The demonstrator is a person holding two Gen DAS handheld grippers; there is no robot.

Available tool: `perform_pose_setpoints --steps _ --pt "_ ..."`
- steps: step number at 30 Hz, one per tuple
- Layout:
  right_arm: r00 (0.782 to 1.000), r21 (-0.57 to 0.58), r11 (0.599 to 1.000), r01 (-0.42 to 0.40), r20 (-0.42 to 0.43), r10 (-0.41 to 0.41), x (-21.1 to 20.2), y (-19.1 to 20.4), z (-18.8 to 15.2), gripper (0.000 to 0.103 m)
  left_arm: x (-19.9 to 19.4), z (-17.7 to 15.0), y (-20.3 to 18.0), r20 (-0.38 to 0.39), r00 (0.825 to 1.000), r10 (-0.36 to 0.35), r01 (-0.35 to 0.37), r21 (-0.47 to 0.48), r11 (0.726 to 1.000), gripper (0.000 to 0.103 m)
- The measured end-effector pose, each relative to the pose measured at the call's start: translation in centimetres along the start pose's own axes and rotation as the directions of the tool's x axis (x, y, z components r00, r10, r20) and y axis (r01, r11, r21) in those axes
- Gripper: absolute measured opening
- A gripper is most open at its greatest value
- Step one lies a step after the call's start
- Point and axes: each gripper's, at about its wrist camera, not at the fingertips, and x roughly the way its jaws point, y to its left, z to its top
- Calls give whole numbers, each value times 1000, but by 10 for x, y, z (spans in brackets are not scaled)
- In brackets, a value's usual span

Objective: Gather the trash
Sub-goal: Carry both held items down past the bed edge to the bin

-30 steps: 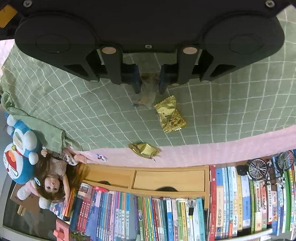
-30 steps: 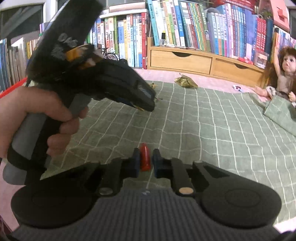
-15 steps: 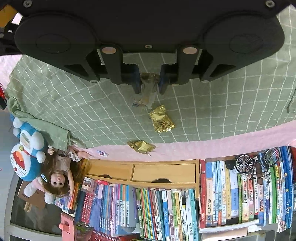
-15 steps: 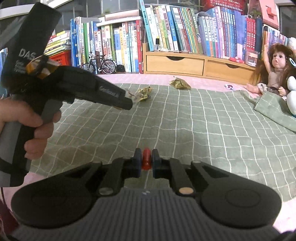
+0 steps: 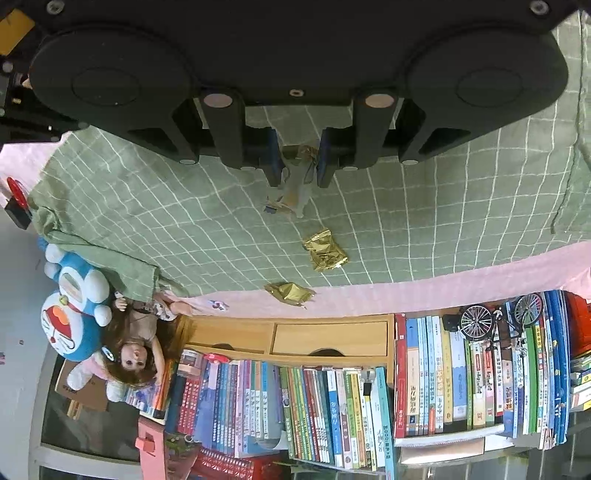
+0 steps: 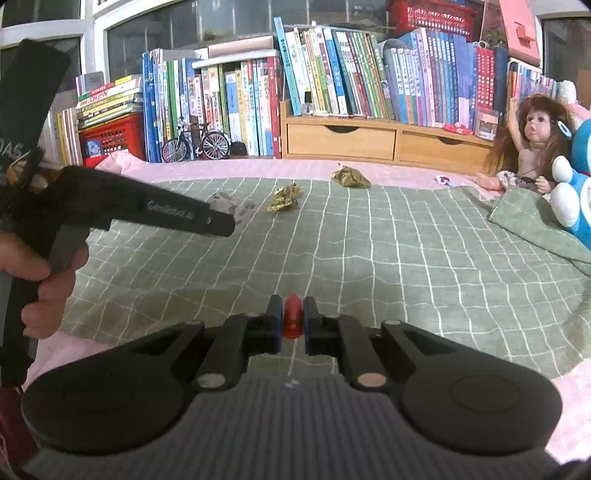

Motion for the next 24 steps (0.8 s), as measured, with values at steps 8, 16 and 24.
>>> perform_pose_setpoints --steps 8,16,24 --pt "999 1 1000 7 41 -7 -25 2 0 14 -33 -8 -7 28 999 -17 16 11 1000 19" --pt "999 10 1000 17 43 -17 -37 2 -7 14 -58 -24 -12 36 999 -21 20 25 999 19" --pt "999 26 1000 3 41 -4 -48 3 -15 14 -78 -42 -14 37 999 -34 33 16 999 19"
